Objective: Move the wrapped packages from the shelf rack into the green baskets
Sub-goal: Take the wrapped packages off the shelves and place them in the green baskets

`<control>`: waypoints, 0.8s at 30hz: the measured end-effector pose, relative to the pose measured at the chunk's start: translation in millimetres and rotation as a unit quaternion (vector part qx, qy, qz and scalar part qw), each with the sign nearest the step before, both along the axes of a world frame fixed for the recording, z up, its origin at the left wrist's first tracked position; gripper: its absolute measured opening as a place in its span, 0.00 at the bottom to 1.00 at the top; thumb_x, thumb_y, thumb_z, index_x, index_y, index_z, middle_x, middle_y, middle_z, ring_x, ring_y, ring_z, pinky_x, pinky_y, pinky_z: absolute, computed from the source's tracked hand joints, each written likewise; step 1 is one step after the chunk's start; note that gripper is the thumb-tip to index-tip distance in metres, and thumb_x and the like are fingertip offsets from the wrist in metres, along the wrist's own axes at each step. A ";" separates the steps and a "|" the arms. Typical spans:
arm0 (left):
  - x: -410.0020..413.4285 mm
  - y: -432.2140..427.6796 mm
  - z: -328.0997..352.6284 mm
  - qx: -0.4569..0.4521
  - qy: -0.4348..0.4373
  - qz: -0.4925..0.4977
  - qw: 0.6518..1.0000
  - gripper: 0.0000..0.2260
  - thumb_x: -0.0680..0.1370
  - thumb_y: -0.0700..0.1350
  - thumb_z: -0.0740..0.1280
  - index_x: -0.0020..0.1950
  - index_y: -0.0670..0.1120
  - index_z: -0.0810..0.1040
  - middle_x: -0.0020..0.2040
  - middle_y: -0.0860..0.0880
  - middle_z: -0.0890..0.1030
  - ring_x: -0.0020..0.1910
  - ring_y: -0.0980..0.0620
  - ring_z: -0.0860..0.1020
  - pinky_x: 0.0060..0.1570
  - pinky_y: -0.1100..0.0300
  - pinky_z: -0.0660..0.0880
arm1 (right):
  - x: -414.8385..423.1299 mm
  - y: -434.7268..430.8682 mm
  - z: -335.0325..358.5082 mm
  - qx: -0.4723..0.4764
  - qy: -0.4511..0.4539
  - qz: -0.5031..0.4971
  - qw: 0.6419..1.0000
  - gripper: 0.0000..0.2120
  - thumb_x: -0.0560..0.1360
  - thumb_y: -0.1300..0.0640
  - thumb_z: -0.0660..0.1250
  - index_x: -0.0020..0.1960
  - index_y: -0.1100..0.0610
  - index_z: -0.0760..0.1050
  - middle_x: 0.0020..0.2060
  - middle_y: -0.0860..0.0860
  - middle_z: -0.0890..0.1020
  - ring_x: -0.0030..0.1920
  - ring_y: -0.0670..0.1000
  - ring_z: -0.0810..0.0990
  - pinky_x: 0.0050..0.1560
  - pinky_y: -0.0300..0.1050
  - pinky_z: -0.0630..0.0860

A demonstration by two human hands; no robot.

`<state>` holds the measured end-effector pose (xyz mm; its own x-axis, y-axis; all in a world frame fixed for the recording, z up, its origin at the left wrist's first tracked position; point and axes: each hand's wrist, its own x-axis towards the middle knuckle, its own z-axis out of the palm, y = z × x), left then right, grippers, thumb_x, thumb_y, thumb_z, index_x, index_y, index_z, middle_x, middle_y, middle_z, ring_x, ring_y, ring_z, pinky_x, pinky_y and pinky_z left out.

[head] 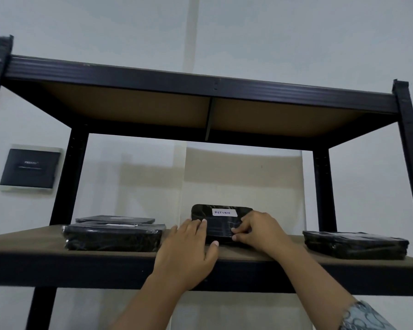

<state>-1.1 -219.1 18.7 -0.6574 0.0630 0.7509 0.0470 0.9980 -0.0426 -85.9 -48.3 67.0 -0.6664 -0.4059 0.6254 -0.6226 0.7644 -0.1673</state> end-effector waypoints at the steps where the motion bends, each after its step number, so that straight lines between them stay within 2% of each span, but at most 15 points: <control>1: 0.1 0.0 -0.3 -0.003 -0.002 0.001 1.000 0.26 0.80 0.57 0.48 0.75 0.46 0.55 0.73 0.49 0.62 0.72 0.52 0.57 0.70 0.52 0.55 | 0.1 -0.2 0.0 0.004 0.003 -0.003 1.000 0.11 0.72 0.49 0.71 0.53 0.48 0.82 0.56 0.46 0.80 0.54 0.46 0.76 0.49 0.36 0.69; 4: 0.9 -0.2 0.1 -0.001 -0.012 0.000 1.000 0.26 0.80 0.57 0.48 0.75 0.46 0.55 0.74 0.49 0.61 0.73 0.52 0.55 0.71 0.52 0.54 | -0.2 -0.6 0.0 0.006 -0.003 -0.014 1.000 0.10 0.72 0.47 0.70 0.52 0.46 0.82 0.56 0.46 0.81 0.55 0.47 0.77 0.51 0.38 0.71; 7: 4.1 0.2 4.2 -0.006 -0.033 -0.011 0.999 0.26 0.80 0.56 0.49 0.75 0.45 0.55 0.75 0.49 0.59 0.74 0.51 0.52 0.71 0.51 0.52 | 0.6 -0.8 -0.3 0.005 -0.011 -0.028 1.000 0.10 0.72 0.45 0.68 0.53 0.42 0.81 0.56 0.43 0.81 0.53 0.46 0.77 0.50 0.39 0.73; 11: 18.0 0.1 13.5 -0.038 -0.027 -0.005 0.999 0.25 0.80 0.54 0.51 0.75 0.45 0.55 0.75 0.48 0.57 0.74 0.50 0.49 0.72 0.48 0.50 | 2.2 -0.6 0.9 0.031 -0.035 -0.044 0.998 0.12 0.75 0.42 0.63 0.57 0.39 0.77 0.58 0.43 0.79 0.56 0.47 0.77 0.52 0.42 0.74; 15: 49.2 -6.2 29.1 -0.051 0.036 -0.031 0.998 0.25 0.80 0.53 0.52 0.75 0.46 0.54 0.76 0.49 0.56 0.74 0.51 0.48 0.72 0.50 0.48 | 11.7 -11.5 3.3 0.088 -0.018 -0.060 0.994 0.22 0.77 0.37 0.54 0.70 0.37 0.63 0.68 0.48 0.70 0.66 0.51 0.71 0.61 0.48 0.70; 17: 67.6 -16.9 39.2 -0.055 0.068 -0.036 0.996 0.25 0.80 0.53 0.54 0.75 0.46 0.54 0.75 0.49 0.57 0.74 0.52 0.49 0.72 0.51 0.48 | 24.9 -25.9 5.4 0.073 0.009 -0.039 0.997 0.23 0.78 0.38 0.51 0.72 0.38 0.59 0.70 0.50 0.68 0.67 0.52 0.68 0.63 0.50 0.68; 20: 88.5 -49.4 49.7 -0.057 0.100 -0.012 0.993 0.25 0.79 0.54 0.54 0.75 0.47 0.56 0.74 0.49 0.60 0.73 0.51 0.52 0.72 0.53 0.51 | 52.9 -54.2 7.2 0.050 0.037 0.029 0.998 0.23 0.79 0.39 0.50 0.73 0.40 0.59 0.71 0.49 0.67 0.69 0.52 0.66 0.66 0.51 0.65; 24: 107.6 -109.8 49.6 -0.031 0.108 0.035 0.993 0.28 0.76 0.56 0.48 0.73 0.46 0.61 0.72 0.48 0.65 0.73 0.50 0.57 0.70 0.53 0.55 | 82.8 -94.5 2.5 0.051 0.033 0.101 0.993 0.22 0.79 0.39 0.49 0.72 0.39 0.59 0.73 0.48 0.62 0.71 0.51 0.62 0.68 0.51 0.62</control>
